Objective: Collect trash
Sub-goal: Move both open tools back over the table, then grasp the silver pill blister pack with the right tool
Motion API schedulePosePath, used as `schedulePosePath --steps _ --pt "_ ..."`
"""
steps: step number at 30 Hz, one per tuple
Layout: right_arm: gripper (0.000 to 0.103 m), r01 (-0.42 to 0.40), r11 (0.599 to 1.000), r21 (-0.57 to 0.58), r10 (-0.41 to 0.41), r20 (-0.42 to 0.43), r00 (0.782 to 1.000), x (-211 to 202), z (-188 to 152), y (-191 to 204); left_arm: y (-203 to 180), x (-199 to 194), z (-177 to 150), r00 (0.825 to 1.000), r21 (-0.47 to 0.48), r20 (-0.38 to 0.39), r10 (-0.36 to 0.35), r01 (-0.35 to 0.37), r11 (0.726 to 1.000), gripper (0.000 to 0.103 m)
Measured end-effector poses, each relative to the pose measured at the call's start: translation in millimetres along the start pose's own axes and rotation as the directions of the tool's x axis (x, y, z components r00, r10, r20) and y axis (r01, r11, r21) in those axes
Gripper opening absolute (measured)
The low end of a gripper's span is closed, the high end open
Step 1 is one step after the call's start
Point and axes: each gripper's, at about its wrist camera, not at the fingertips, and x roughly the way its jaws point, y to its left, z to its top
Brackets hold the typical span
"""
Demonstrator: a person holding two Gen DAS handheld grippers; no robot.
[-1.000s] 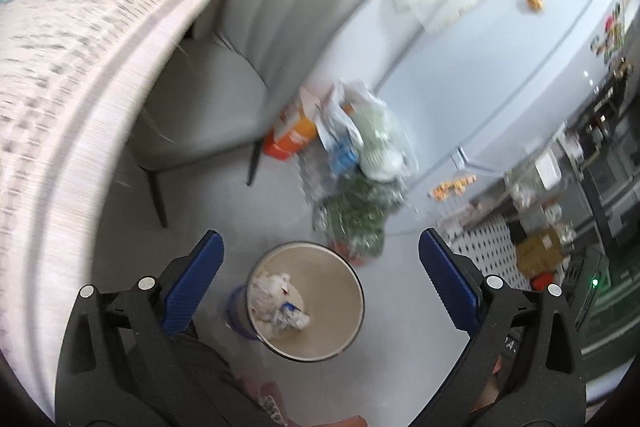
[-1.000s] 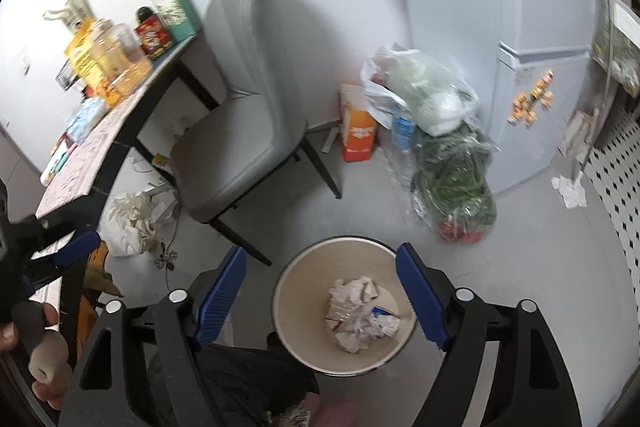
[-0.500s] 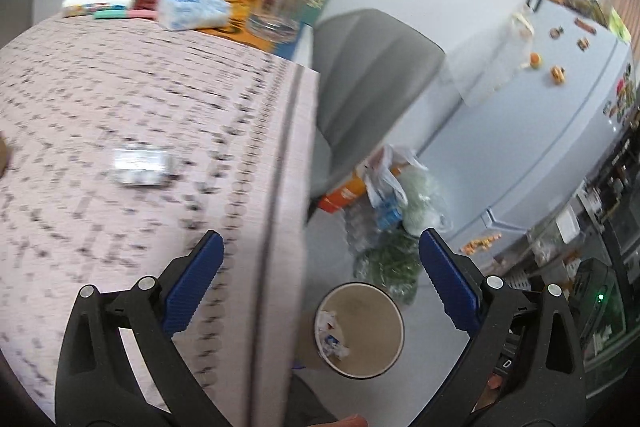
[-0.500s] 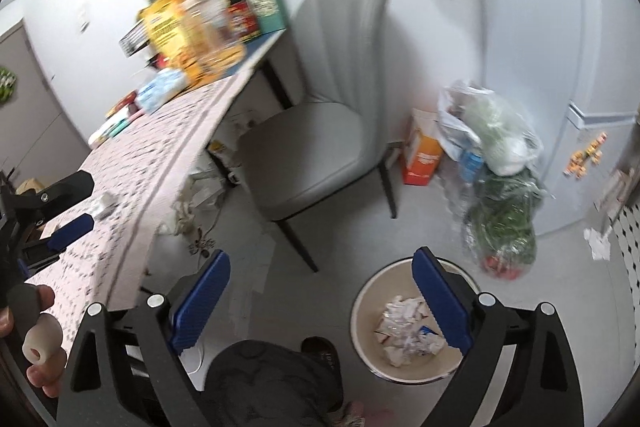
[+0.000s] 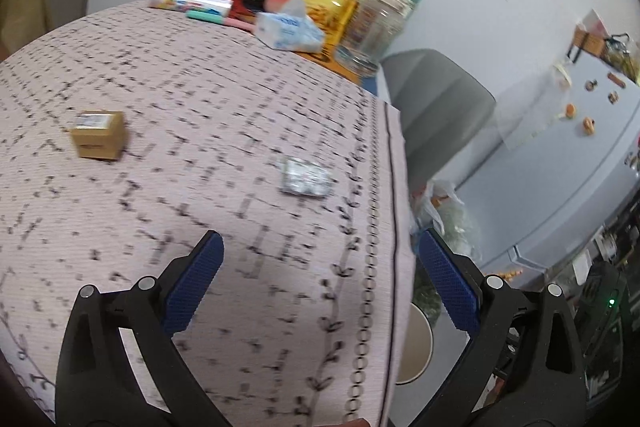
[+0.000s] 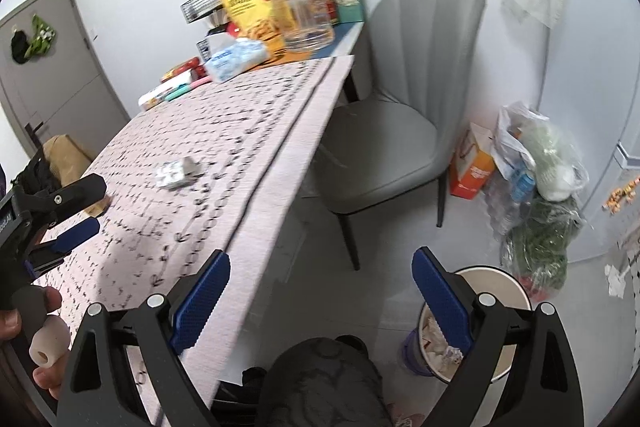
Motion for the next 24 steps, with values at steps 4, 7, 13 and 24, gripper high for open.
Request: schedulePosePath --steps 4,7,13,24 --pt "0.09 -0.02 0.999 -0.039 0.019 -0.01 1.0 3.9 -0.3 23.3 12.9 -11.8 0.1 0.999 -0.004 0.023 0.031 -0.031 1.0 0.097" --pt "0.09 -0.033 0.997 -0.064 0.032 -0.016 0.999 7.1 -0.5 38.6 22.0 -22.2 -1.9 0.998 -0.006 0.043 0.048 -0.048 0.999 0.097" --pt "0.09 -0.067 0.992 -0.104 0.065 -0.024 0.998 15.1 1.9 66.6 47.8 -38.0 -7.2 0.992 -0.04 0.063 0.107 -0.104 0.994 0.097" --pt "0.09 -0.139 0.976 -0.165 0.13 -0.068 0.989 37.2 2.9 108.5 89.9 -50.5 -15.7 0.976 -0.092 0.045 0.215 -0.21 0.973 0.097"
